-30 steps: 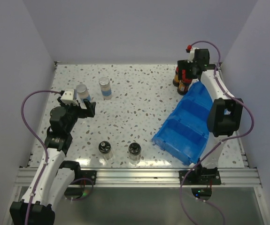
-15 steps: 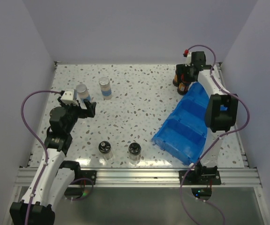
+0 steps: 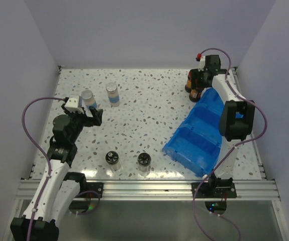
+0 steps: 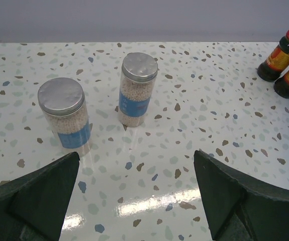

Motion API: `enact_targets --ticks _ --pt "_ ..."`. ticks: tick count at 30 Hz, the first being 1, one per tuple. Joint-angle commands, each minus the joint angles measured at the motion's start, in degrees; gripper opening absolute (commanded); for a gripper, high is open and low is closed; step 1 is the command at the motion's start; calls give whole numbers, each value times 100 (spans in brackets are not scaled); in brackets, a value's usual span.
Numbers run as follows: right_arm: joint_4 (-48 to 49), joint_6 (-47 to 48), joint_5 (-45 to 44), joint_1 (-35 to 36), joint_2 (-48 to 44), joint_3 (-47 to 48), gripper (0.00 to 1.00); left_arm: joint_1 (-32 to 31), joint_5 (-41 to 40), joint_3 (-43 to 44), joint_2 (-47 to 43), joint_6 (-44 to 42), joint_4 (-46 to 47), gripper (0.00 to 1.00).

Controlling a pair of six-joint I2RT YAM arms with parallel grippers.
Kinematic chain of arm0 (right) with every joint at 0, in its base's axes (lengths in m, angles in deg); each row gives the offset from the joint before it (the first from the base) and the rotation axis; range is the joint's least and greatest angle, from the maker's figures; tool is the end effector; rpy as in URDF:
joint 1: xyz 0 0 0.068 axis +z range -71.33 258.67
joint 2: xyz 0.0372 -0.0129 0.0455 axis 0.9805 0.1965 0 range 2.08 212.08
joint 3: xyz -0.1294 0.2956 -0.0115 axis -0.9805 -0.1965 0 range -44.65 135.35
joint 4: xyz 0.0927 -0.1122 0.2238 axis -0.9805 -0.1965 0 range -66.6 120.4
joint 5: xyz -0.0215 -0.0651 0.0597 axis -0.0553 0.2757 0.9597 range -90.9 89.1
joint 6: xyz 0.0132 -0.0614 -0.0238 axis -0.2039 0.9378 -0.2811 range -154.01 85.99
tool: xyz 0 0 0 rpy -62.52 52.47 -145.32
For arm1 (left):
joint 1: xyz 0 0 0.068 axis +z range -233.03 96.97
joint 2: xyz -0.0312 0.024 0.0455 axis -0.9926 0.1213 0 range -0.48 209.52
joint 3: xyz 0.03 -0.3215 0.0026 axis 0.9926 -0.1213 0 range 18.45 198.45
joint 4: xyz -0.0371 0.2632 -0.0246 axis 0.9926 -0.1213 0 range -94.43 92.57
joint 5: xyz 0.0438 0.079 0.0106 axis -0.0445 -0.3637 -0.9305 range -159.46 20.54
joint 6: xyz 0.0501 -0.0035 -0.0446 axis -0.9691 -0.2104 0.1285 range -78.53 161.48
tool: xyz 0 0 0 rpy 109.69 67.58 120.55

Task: Organize the condiment bottles

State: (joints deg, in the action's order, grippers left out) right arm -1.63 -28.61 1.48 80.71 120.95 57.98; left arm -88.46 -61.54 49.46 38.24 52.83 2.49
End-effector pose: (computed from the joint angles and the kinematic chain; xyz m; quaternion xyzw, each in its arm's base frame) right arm 0.5144 0.0207 0.2821 -0.0680 0.9318 0.0089 0.3565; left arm 0.1550 -0.0222 0.3194 0.0065 0.7530 -0.1473 0.6413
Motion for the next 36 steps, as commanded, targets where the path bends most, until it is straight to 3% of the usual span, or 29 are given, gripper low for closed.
enact_targets --ticks 1,4,16,23,36 --pt "91 22 456 15 -539 -6 7 -46 69 55 -66 -37 183 100" --pt "171 -101 703 15 -873 -138 0 -46 78 46 -75 -37 183 100" --pt "153 -303 1125 15 -1893 -436 0 -46 87 46 -163 -37 183 100" --pt "303 -269 844 -90 -2781 -902 0 -55 52 46 -224 -37 175 100" --pt "153 -93 1002 -1425 -3537 -1403 0 -63 51 55 -286 -37 175 100"
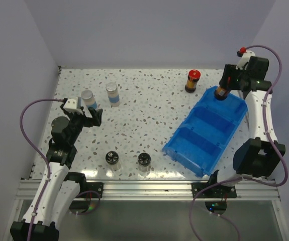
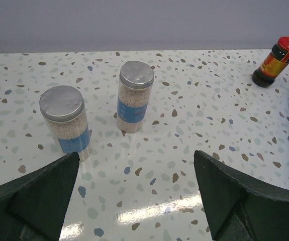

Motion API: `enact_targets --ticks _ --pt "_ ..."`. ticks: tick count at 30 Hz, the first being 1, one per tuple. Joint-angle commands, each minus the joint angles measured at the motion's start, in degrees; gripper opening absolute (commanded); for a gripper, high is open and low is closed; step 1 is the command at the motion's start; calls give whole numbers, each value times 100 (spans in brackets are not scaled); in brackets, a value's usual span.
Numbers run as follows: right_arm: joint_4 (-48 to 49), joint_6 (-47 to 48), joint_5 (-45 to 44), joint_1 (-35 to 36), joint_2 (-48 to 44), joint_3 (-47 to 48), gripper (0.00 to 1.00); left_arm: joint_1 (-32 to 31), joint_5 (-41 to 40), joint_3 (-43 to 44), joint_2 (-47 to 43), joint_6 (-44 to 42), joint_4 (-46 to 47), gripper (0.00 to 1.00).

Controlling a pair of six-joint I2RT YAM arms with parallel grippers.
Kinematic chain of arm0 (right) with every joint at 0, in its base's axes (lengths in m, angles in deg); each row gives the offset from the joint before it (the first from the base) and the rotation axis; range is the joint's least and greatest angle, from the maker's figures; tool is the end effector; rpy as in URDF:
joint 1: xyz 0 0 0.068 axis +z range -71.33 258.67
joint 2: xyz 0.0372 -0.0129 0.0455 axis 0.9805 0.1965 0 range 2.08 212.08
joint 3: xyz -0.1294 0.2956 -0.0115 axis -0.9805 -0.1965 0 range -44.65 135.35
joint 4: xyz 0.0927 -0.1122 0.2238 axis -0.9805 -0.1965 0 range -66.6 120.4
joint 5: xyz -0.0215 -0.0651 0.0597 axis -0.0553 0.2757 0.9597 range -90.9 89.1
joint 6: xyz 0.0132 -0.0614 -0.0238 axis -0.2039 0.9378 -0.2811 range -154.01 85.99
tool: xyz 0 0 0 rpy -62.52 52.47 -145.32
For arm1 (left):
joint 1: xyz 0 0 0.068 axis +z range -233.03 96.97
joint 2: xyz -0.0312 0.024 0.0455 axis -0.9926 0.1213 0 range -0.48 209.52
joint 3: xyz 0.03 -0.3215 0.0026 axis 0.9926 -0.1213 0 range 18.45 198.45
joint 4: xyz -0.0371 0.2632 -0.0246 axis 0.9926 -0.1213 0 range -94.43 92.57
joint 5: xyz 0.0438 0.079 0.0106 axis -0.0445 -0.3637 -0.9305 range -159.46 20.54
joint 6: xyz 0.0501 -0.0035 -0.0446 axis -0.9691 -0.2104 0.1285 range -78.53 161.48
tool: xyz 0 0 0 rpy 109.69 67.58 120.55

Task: Organize the condiment bottles

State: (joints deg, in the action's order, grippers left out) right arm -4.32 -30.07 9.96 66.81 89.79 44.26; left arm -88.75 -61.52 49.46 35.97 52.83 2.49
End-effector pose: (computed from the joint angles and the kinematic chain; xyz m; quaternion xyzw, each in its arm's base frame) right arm 0.3568 -0.0644 0.4241 0.0159 0.8780 0.0178 0.4780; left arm 0.1466 -0.0222 0.3247 0.0102 0.7399 -0.1503 0.6557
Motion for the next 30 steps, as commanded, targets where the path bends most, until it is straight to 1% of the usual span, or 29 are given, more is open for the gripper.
enact_targets --ticks 1,3,10,16,22,28,30 --pt "413 54 145 -71 -429 -74 0 -35 58 55 -76 -37 166 100" --pt "457 62 145 -185 -438 -224 0 -35 32 55 -85 -46 166 100" --pt "589 256 -30 -229 -701 -690 0 -61 -12 72 -138 -63 148 100" --pt "878 414 -364 -221 -825 -1059 0 -70 14 64 -147 -63 157 100" --pt "1379 449 -654 -229 -711 -1498 0 -96 32 64 -155 -54 157 100" --pt "1599 642 -1050 -229 -421 -1762 0 -105 40 64 -173 -63 157 100" --pt "1530 660 -1076 -255 -316 -1762 0 -114 49 64 -164 -63 157 100"
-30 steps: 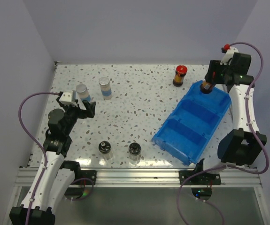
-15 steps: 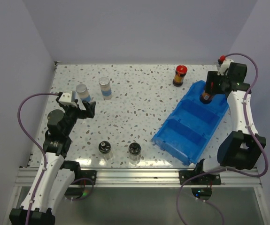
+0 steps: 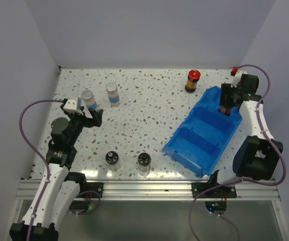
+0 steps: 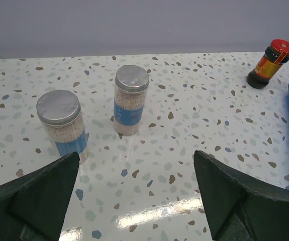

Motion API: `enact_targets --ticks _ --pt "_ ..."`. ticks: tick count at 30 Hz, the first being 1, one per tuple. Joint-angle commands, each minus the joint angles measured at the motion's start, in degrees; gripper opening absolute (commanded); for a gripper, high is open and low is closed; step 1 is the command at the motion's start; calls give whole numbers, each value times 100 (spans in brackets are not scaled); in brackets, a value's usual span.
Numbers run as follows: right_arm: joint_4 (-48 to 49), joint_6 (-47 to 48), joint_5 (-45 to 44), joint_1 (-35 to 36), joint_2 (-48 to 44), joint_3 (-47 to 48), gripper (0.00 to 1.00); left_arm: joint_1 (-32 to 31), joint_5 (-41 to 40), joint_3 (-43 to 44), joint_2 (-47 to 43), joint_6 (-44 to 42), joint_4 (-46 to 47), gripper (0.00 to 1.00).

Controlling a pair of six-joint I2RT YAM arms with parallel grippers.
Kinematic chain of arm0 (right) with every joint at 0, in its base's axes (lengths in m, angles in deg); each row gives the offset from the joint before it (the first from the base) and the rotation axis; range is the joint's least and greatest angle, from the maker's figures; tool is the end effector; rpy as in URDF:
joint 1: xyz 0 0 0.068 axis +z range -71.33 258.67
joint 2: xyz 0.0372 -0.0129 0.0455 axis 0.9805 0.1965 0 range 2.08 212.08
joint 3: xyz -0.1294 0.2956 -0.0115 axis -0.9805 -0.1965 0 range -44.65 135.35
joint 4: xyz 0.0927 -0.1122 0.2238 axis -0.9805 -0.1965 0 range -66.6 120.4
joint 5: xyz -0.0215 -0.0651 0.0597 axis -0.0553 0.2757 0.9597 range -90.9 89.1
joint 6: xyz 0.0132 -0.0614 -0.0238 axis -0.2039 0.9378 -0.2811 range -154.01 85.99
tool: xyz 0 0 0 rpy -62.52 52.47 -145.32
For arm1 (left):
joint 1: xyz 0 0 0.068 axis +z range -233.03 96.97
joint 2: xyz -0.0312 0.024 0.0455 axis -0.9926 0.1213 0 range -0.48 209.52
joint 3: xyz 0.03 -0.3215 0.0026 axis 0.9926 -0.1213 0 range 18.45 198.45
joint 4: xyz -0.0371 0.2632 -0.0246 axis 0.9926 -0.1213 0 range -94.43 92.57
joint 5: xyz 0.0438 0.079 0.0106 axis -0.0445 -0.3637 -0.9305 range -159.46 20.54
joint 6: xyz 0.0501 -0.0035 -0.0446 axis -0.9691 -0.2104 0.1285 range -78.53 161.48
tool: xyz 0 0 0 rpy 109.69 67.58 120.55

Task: Organize the condiment bottles

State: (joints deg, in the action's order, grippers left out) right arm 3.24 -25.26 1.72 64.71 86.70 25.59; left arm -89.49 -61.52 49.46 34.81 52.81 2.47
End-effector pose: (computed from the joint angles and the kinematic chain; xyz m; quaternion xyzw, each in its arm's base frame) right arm 0.3342 -0.0804 0.3389 0.0320 0.9112 -0.0604 0.4063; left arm 0.1421 -0.0236 0.3272 0.0159 0.7331 -0.1551 0.6620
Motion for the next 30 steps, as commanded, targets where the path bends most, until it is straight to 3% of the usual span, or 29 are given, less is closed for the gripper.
enact_targets --ticks 1,4,8,12,19,26,30 --pt "730 197 -252 -46 19 104 2 -40 49 55 -48 -61 159 100" --pt "729 179 -217 -55 46 25 11 -40 67 64 -48 -61 159 100" --pt "685 197 -121 -55 116 -36 53 -40 76 64 -57 -61 168 100" --pt "659 188 -85 -63 151 -45 79 -48 76 55 -57 -61 159 100" --pt "457 206 186 -63 38 148 95 -40 84 64 -66 -61 168 100" --pt "272 127 968 -11 -165 455 96 -49 102 64 -40 -70 159 100" --pt "255 135 1206 419 -60 675 96 -57 102 64 -13 -70 177 100"
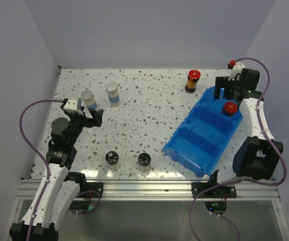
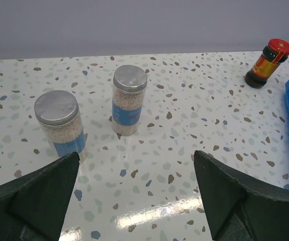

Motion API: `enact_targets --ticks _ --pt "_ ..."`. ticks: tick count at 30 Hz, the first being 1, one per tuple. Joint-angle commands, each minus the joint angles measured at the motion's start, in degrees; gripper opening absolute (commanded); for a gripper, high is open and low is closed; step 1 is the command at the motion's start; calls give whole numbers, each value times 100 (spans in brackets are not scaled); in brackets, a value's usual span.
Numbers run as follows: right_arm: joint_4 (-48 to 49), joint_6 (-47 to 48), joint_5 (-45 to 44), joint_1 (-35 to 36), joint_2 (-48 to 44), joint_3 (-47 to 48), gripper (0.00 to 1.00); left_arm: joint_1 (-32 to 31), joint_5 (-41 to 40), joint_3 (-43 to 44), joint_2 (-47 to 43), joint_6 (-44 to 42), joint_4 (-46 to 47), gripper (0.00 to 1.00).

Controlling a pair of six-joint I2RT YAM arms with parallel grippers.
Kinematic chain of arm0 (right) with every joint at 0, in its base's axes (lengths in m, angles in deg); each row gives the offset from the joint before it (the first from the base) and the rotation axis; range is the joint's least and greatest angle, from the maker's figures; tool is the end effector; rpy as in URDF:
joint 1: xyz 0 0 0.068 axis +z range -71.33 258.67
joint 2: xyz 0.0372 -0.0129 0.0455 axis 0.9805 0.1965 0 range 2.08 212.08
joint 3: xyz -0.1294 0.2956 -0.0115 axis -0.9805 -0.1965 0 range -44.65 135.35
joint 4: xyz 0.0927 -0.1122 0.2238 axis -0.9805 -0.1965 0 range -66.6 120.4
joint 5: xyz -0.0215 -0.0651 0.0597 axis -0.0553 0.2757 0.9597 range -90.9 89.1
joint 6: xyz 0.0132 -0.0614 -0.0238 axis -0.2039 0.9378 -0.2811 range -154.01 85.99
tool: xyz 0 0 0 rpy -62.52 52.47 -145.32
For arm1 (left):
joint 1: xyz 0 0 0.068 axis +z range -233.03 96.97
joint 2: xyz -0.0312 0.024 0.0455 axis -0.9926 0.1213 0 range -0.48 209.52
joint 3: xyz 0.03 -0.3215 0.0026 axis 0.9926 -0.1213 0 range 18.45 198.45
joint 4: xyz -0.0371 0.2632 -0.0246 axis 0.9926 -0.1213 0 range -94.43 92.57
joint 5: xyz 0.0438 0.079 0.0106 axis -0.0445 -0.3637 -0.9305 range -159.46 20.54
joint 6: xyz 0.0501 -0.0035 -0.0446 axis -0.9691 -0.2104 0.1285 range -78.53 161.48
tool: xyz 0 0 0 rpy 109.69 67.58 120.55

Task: Organize the condiment bottles

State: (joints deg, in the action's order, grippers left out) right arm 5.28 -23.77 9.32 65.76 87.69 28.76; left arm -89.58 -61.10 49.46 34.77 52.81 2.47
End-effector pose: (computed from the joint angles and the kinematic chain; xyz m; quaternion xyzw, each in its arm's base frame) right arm 0.3476 -0.0698 0.3569 -0.0187 0.8933 -0.0105 0.4489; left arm 0.1418 -0.0242 0.3273 0.0190 0.7328 -0.1583 0.6615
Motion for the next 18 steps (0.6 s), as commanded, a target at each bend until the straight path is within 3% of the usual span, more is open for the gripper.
enact_targets --ticks 1,9,18 --pt "95 -13 429 437 -114 454 96 -40 69 64 9 -70 177 100" --pt "25 -584 25 1580 1457 1631 98 -40 96 55 105 -87 177 100" --pt "-432 -1507 -1601 2020 3163 3495 99 -40 43 64 167 -149 177 100"
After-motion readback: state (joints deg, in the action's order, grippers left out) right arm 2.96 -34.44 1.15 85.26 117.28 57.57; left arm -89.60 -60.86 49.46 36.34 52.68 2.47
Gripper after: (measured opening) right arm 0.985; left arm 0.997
